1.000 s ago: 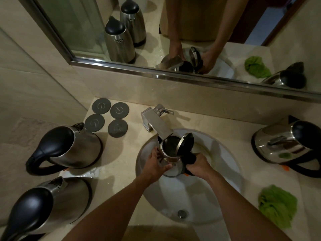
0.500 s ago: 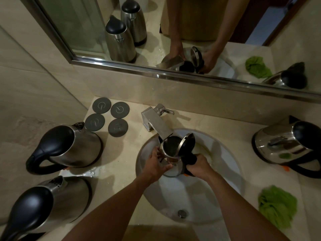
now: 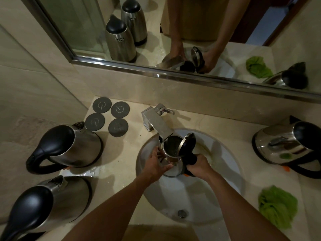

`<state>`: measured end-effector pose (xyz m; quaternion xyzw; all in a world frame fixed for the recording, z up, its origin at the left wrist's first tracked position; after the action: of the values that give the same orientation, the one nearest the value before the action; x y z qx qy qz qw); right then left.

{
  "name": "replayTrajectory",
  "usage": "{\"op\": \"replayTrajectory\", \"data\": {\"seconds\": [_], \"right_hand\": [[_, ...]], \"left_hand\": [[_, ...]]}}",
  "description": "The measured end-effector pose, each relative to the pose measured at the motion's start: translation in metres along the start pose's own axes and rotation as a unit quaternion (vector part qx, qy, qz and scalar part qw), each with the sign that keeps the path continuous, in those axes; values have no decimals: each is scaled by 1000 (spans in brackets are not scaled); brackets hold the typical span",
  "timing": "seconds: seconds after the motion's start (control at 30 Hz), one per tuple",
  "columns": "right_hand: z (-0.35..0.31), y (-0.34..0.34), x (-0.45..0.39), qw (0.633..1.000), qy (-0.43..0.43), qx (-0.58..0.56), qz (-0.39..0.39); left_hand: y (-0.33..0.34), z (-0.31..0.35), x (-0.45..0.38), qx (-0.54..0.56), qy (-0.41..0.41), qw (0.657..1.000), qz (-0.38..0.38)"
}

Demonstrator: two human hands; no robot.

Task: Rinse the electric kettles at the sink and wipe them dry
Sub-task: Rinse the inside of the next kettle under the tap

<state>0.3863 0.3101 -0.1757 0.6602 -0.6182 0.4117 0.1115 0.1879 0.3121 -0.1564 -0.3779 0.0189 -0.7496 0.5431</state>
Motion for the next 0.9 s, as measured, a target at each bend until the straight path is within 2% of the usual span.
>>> {"op": "replayTrajectory", "data": {"seconds": [0.9], "right_hand": [[-10,2,-4,999,-5,39,-15]], "left_hand": [[0,-5,-1,18,-7,1000,1]]}}
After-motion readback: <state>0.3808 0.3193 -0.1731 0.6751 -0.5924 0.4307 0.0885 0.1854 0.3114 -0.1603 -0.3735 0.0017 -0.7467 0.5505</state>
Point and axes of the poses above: each hand's wrist, its own x-axis away from the middle knuckle, its own y-axis out of the palm, z = x × y, the point moved 8 cm from there along -x, towards the middle knuckle, and after that the axes turned 7 degrees about -x, right-handed, at the moved point
